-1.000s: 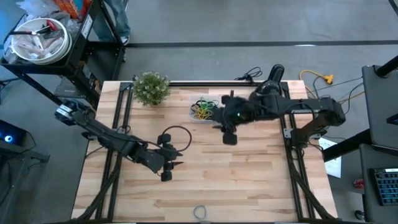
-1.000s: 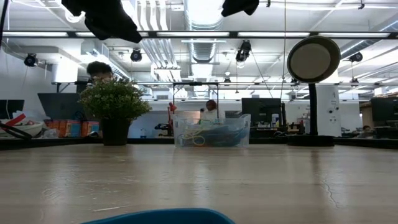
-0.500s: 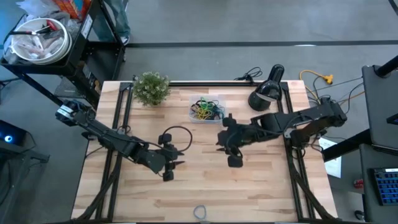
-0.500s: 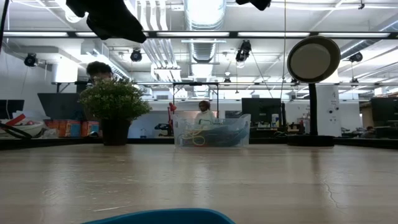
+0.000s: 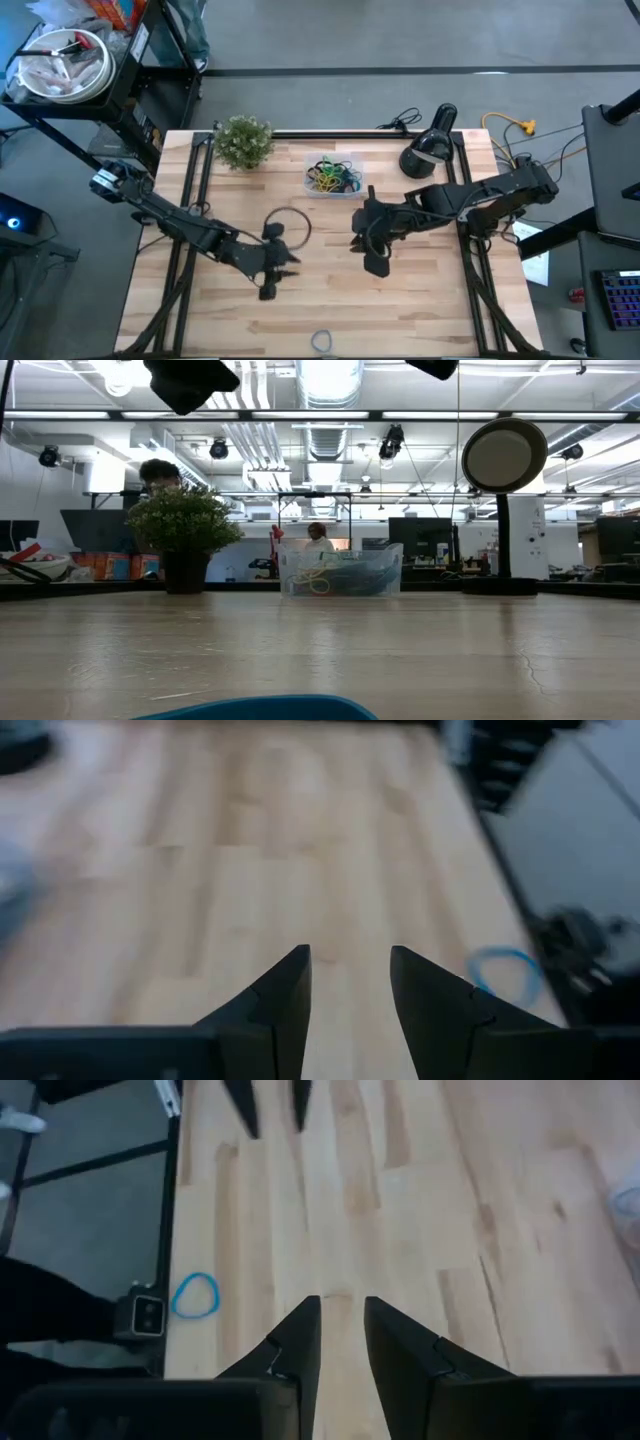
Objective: Pick and place rubber bands into bin
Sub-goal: Put the blue rubberband into the transparent bin
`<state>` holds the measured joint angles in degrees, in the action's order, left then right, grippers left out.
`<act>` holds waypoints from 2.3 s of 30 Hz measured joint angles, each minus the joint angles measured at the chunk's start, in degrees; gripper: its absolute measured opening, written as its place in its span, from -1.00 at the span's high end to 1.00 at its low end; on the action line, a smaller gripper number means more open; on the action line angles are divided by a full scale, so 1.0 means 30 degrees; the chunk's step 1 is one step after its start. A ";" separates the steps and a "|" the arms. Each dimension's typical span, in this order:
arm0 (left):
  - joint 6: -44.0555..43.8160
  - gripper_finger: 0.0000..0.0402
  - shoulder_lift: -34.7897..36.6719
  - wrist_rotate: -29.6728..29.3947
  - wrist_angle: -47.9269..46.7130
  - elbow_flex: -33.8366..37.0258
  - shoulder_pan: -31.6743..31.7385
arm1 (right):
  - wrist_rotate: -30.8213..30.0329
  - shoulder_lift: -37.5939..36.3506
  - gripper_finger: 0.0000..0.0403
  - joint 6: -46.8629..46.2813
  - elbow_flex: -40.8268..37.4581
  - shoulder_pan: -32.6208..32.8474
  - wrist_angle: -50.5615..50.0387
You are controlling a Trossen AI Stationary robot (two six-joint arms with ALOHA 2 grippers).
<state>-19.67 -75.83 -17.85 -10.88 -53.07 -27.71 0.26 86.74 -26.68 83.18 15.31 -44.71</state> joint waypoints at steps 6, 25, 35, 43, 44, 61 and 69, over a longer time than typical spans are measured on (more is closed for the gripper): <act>0.1192 0.39 -0.1656 0.2887 0.0220 -0.0728 0.0001 | -0.0134 0.0000 0.66 0.1124 0.0000 0.1428 0.0044; 0.1097 0.39 -0.8445 0.7842 -0.0282 -0.6263 0.0030 | -0.5051 -0.0065 0.72 0.1172 -0.1234 0.6843 -0.2041; -0.2851 0.39 -0.9165 0.6541 -0.0116 -0.6194 -0.0786 | -0.5205 -0.1087 0.72 -0.0383 -0.4108 0.7452 -0.2040; -0.5360 0.39 -0.9902 0.3685 -0.0036 -0.6722 -0.2250 | -0.5352 -0.3486 0.72 -0.1259 -0.6844 0.7446 -0.0291; -0.5724 0.39 -0.9936 0.3380 -0.0043 -0.6722 -0.2377 | -0.5530 -0.3850 0.72 -0.1265 -0.7237 0.7452 0.0198; -0.7852 0.39 -1.0972 0.0830 -0.0026 -0.6915 -0.3620 | -0.5694 -0.6258 0.72 -0.2091 -1.1541 0.7480 0.5688; -0.7702 0.39 -1.2842 0.0940 0.0086 -0.8739 -0.3678 | -0.5635 -0.6251 0.72 -0.2525 -1.2036 0.7700 0.5631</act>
<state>-42.77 -114.35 -15.04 -10.62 -79.28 -38.74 -16.64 67.99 -34.26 47.07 38.41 -27.82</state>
